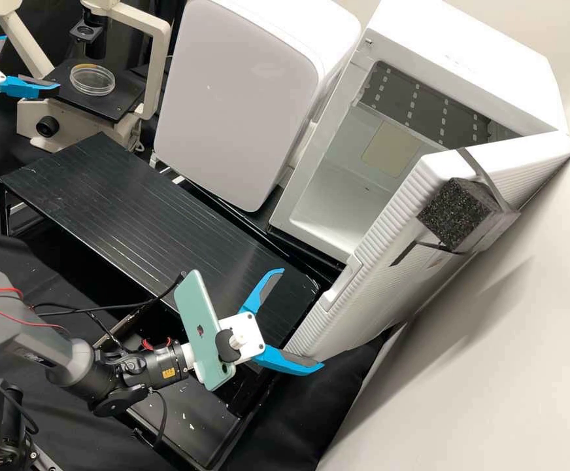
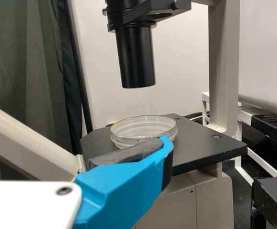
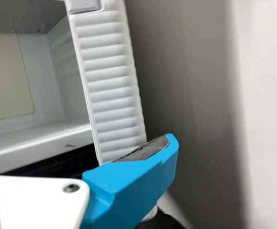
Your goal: Close the incubator door
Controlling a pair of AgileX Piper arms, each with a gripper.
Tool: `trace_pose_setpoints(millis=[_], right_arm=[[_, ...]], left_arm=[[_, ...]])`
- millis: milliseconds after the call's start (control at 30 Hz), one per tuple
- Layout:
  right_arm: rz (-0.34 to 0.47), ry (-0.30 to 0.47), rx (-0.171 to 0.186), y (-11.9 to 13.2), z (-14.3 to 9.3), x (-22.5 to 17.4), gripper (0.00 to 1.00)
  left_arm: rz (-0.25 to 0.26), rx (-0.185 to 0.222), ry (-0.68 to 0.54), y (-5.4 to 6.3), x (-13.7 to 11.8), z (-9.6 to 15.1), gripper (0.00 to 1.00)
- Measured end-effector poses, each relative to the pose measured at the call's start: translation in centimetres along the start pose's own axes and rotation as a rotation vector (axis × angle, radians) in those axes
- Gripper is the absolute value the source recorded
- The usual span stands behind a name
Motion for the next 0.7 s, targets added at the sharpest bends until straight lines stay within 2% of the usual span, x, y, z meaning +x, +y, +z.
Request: trace_pose_setpoints(millis=[200, 233, 333, 467, 600, 700], right_arm=[[-0.038, 0.022, 0.057, 0.0, -0.9, -0.4, 1.00], [-0.054, 0.030, 0.075, -0.2, -1.2, -0.7, 1.00], [-0.094, 0.080, 0.104, -0.7, -2.5, -1.6, 1.00], [-0.154, 0.197, 0.121, -1.3, -4.9, -2.9, 1.00], [-0.190, 0.355, 0.112, -1.7, -7.2, -4.0, 1.00], [-0.193, 0.401, 0.116, -1.7, -7.9, -4.3, 1.00]], left_arm=[[0.000, 0.000, 0.000, 0.0, 0.0, 0.0, 1.00], [0.000, 0.000, 0.000, 0.0, 0.0, 0.0, 1.00], [0.000, 0.000, 0.000, 0.0, 0.0, 0.0, 1.00], [0.000, 0.000, 0.000, 0.0, 0.0, 0.0, 1.00], [0.000, 0.000, 0.000, 0.0, 0.0, 0.0, 1.00], [0.000, 0.000, 0.000, 0.0, 0.0, 0.0, 1.00]])
